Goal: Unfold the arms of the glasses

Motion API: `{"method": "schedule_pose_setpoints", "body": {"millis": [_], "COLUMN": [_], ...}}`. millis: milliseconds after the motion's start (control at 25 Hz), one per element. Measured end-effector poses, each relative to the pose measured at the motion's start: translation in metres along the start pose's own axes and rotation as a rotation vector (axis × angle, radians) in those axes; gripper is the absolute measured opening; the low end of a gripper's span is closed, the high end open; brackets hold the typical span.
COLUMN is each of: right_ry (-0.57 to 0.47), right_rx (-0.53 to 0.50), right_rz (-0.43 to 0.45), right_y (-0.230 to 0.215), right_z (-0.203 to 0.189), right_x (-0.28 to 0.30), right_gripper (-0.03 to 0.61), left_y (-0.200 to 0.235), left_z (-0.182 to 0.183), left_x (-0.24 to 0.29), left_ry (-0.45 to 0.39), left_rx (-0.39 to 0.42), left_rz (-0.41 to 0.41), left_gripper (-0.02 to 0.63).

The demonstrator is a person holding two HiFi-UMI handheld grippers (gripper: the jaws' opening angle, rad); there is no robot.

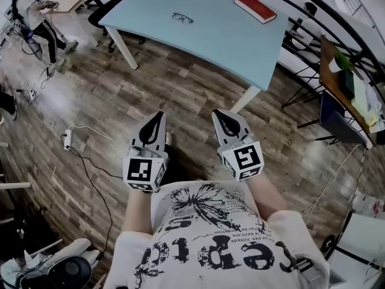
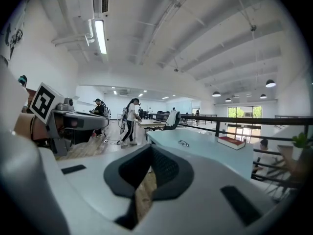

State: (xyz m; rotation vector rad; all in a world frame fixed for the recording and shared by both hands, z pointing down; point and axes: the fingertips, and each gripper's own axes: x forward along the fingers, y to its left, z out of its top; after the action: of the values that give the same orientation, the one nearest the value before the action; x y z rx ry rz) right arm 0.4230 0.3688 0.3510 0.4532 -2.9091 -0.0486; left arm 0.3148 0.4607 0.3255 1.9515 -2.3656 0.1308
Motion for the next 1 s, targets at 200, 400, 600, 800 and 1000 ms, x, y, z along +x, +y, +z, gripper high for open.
{"method": "schedule_pose_setpoints", "body": {"millis": [200,400,600,800,1000], "right_ry": [0.013,0.022,0.023,0.042,0.074], "right_rx": [0.002,0.003,0.022,0.029,0.033], "right_rz": [-0.036,-0.090,-0.165,-0.200,-0.211], "right_y": [-0.011,-0.033,-0.053,-0.070,-0.097], "right_z": [0.016,0.041,0.069,0.083,0.076], "right_x": [0.087,0.194,0.287,0.352,0.392], "right_gripper": [0.011,0.011,0.011,0.011,0.011], "left_y": [0.075,0.168,0.251,0.306,0.327], "left_z": [0.007,0.019,0.038,0.042,0.032], "left_x": [0.057,0.131,0.196,0.247,0.289], "left_ry": [0.003,0.004,-0.004,0.009,0.028], "left_rx": [0.000,0.002,0.023,0.017,0.002], "left_rz": [-0.042,-0.095,-0.161,-0.194,-0.223], "left_gripper": [0.020,0.020,0.020,0.020,0.020]}}
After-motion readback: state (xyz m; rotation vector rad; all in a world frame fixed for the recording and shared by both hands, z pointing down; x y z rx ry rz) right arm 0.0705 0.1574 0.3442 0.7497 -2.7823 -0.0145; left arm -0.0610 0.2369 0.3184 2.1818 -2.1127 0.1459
